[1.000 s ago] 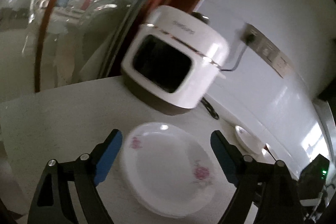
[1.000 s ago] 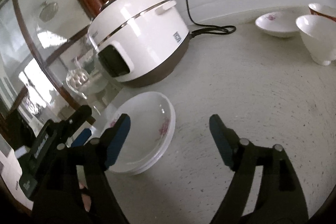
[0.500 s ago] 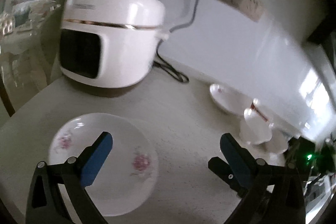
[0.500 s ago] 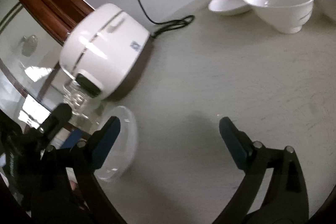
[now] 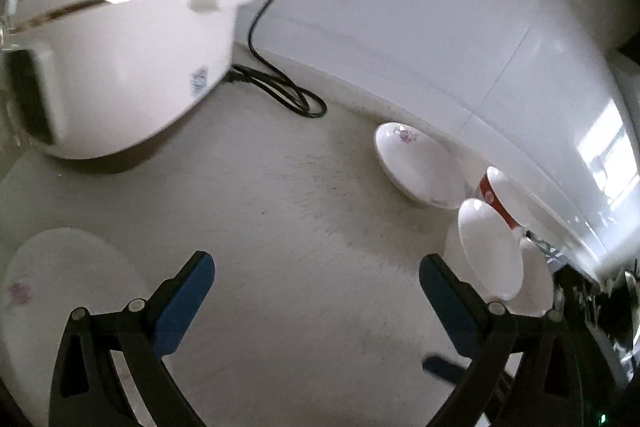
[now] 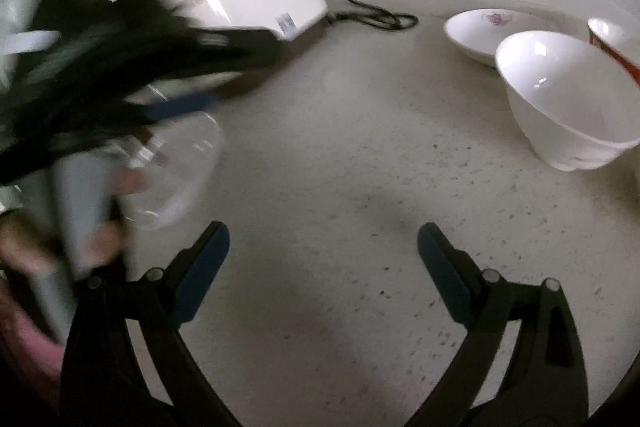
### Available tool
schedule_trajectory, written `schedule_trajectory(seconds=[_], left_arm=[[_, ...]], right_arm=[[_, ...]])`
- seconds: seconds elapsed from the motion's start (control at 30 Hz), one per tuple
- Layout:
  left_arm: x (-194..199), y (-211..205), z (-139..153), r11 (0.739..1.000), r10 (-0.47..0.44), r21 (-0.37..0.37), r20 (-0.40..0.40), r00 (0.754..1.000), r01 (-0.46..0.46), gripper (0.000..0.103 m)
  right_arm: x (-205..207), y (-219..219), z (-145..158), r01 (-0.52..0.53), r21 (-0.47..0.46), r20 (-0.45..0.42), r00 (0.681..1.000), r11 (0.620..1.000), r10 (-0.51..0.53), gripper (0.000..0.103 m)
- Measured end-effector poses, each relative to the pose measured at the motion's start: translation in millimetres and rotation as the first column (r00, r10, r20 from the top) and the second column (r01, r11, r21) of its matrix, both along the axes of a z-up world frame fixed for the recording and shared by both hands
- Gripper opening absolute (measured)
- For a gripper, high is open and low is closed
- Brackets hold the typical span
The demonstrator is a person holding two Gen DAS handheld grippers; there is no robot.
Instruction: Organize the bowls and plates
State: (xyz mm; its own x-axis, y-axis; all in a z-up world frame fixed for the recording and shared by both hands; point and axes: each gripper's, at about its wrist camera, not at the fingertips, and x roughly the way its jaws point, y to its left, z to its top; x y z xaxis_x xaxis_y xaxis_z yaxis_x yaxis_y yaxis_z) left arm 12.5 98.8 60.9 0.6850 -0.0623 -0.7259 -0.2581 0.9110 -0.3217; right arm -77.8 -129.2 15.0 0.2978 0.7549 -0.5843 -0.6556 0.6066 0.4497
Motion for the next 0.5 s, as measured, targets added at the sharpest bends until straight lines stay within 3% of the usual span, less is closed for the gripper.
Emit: schedule_trajectory(seconds=[0.1, 0.17, 0.3, 0.37, 0.5], left_arm=[[33, -10, -13, 0.999, -0.038, -0.036, -0.058, 0.998, 0.036, 0.103], [56, -14, -23, 0.998, -0.034, -0.063, -0.094, 0.995, 0.029, 0.103], [90, -18, -34, 0.990, -0.033, -0.136, -0.078, 0.996, 0.022, 0.103], [106, -16, -38, 0.986, -0.047, -0.164, -0.069, 0.997, 0.035, 0.103], [137, -16, -44, 0.997, -0.015, -0.080, -0.076, 0.997, 0.009, 0.103]], right_arm=[[-2, 4, -5, -0.020, -0.122, 0.022, 0.999, 0.992, 0.023, 0.099], [-1, 6, -8, -0.040, -0.153, 0.010, 0.999, 0.987, 0.042, 0.099], [5, -1, -9, 0.032, -0.232, 0.042, 0.999, 0.972, -0.023, 0.100], [9, -7, -10, 0.039, -0.219, 0.029, 0.999, 0.975, -0.033, 0.102], [10, -9, -10, 0.047, -0.230, 0.032, 0.999, 0.972, -0.041, 0.102]])
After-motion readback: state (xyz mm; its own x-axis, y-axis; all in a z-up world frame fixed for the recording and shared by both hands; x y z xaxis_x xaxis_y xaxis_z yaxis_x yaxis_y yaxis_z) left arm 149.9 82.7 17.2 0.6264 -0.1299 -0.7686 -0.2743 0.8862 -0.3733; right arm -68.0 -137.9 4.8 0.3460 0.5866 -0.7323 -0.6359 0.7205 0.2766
